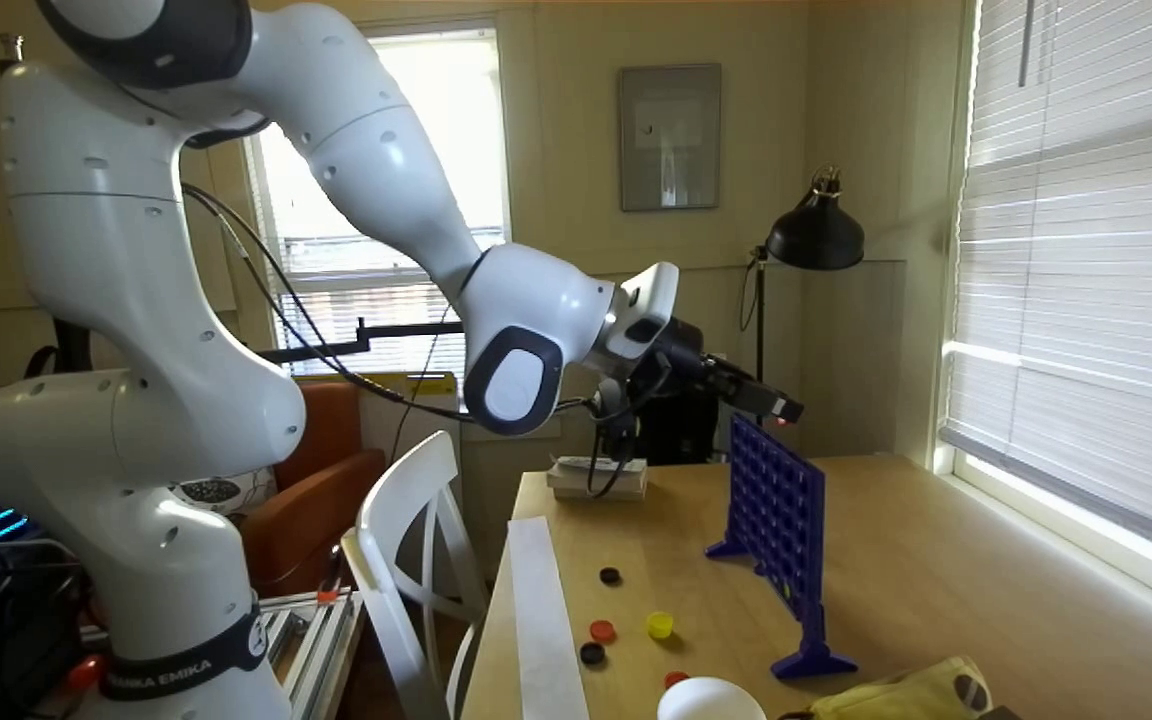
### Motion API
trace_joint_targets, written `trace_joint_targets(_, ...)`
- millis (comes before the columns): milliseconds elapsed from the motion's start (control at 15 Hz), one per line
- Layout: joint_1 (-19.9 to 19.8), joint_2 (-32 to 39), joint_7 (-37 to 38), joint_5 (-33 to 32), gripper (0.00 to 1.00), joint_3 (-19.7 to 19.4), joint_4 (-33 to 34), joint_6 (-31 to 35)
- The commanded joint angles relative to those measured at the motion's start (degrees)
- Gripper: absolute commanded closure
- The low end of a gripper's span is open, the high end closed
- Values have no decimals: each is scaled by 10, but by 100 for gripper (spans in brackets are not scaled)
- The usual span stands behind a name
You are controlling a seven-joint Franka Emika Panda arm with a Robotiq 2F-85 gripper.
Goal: Pick up the orange object and put it in the blue object
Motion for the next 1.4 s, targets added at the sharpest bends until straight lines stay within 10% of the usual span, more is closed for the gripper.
trace_joint_targets(0, -5, 20, -23, 9, 90, 9, 14, -12)
trace_joint_targets(67, -2, 24, -23, 9, 90, 9, 14, -11)
trace_joint_targets(133, 111, 4, 13, -19, 90, -114, 11, -18)
trace_joint_targets(200, 22, 31, -34, 14, 90, -13, 12, -14)
trace_joint_targets(467, 53, 55, -62, 27, 90, -40, 12, -13)
trace_joint_targets(533, 146, 30, -3, -22, 90, -151, 9, -24)
trace_joint_targets(600, 171, 14, 2, -22, 65, -175, 6, -13)
trace_joint_targets(733, 233, 15, 6, -26, 65, -241, 5, -18)
trace_joint_targets(867, 248, 15, 7, -26, 65, -255, 5, -18)
trace_joint_targets(933, 250, 15, 8, -26, 90, -256, 5, -18)
trace_joint_targets(1333, 242, 48, -67, 20, 90, -228, 11, 1)
